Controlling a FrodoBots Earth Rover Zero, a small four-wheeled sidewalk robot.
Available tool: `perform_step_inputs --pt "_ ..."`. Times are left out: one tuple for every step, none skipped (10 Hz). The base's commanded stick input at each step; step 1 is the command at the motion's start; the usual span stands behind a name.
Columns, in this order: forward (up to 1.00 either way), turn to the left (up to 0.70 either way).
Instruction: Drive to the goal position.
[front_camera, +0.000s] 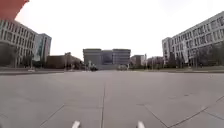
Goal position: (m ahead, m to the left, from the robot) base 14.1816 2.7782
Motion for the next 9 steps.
perform_step_inputs --pt "0.60 0.00" --pt "0.60 0.00" --pt "0.60 0.00" --pt "0.60 0.00" --pt "0.60 0.00" --pt "0.60 0.00" --pt "0.60 0.00" --pt "0.60 0.00" --pt "0.60 0.00"
